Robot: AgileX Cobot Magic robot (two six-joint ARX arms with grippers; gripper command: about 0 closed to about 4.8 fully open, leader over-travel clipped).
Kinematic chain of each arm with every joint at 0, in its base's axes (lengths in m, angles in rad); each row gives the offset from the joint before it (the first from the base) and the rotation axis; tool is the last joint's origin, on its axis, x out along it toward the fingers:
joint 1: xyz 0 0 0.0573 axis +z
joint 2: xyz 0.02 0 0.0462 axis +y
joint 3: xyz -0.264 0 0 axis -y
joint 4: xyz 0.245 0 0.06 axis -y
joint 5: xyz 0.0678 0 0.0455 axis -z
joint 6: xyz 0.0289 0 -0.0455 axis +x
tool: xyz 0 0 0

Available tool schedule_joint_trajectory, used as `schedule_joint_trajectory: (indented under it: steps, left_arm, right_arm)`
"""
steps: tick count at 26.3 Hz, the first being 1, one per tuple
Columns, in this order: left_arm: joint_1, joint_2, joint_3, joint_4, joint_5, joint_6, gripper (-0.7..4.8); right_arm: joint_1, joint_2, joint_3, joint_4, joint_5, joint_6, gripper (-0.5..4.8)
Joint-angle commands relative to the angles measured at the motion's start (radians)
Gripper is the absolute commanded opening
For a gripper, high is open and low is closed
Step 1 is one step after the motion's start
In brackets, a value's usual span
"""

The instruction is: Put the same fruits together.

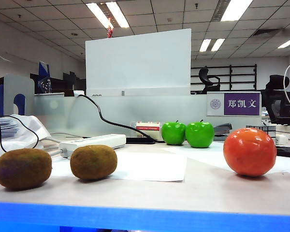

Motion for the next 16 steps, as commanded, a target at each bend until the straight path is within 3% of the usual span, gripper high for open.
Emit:
schedule_joint_trajectory:
  steps: [1, 16]
  left_arm:
    - [0.0, -0.002, -0.028, 0.024, -0.027, 0.002, -0.06]
    - [0.0, -0.002, -0.074, 0.057, -0.195, 0.023, -0.06]
  right_arm:
    - [0.0, -0.001, -0.044, 0.098, 0.034, 0.042, -0.06]
    - [0.0, -0.002, -0.176, 0.16, 0.149, 0.055, -0.06]
